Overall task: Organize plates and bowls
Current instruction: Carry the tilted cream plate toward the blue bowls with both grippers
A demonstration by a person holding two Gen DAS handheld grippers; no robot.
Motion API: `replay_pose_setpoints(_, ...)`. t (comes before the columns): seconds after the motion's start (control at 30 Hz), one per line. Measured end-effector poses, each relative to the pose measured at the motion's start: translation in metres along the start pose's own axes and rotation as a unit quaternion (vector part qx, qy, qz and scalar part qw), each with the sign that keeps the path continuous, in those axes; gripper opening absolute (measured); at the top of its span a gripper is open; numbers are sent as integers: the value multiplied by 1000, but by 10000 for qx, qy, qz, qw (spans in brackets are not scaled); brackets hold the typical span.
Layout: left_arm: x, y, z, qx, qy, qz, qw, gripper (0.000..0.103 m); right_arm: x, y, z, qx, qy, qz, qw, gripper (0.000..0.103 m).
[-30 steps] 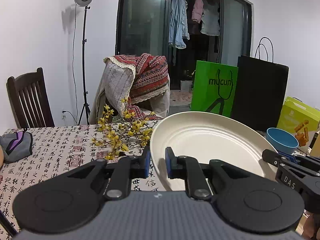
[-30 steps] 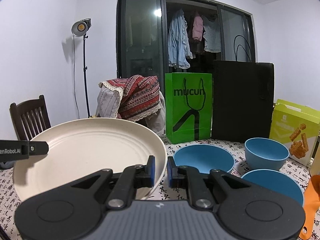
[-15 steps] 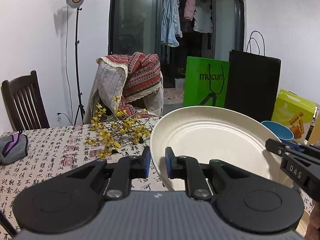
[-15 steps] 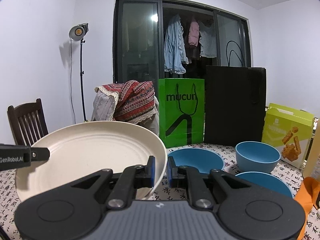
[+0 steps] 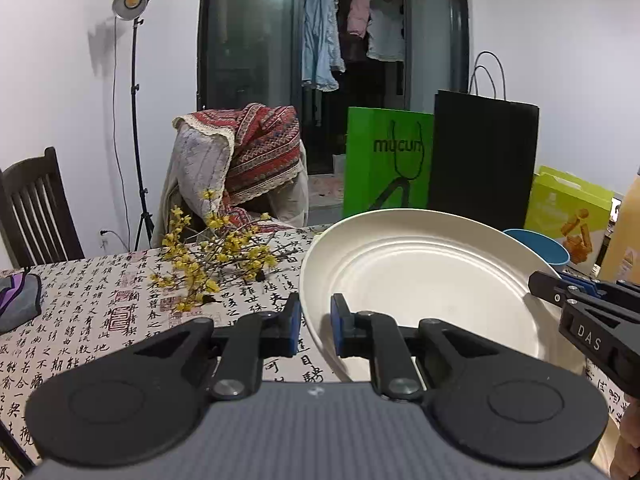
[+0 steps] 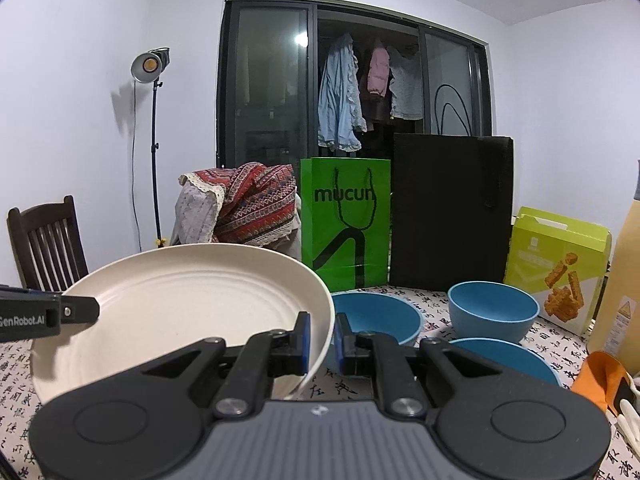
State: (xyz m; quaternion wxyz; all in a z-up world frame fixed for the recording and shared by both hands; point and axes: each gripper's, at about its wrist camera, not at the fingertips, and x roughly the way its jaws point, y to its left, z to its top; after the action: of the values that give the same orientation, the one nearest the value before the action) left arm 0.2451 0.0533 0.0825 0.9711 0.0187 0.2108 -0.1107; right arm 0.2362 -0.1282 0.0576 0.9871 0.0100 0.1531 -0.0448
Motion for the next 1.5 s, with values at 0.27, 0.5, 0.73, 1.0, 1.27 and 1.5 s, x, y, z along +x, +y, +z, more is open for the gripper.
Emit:
replay_pose_setpoints(0.27, -3, -12, -6, 138, -16, -98, 9999, 16, -7, -12, -6, 84, -24, -88, 9999, 12)
replay_pose_setpoints(0.5, -5, -20, -10, 199, -13, -140, 9997, 16, -11, -20, -10, 174, -13, -120, 9998, 12)
replay_pose_setpoints(0.73, -11, -25, -11, 126, -30, -149, 9998, 16, -18, -28, -10, 165, -17, -78, 9998, 12)
replay_pose_setpoints(1.0, -27, -35, -7, 204, -152, -39, 9997, 15, -28, -31, -13, 211, -57, -9, 9998, 12)
replay_pose_setpoints(1.27, -36, -44, -12, 335, -50, 29, 9994, 16, -42, -37, -17, 303, -156, 25, 9994, 12)
replay_pose_setpoints(1.5, -48, -51, -13, 444, -129, 94, 9989, 16, -54, -39, -19, 308, -253, 32, 9992, 12)
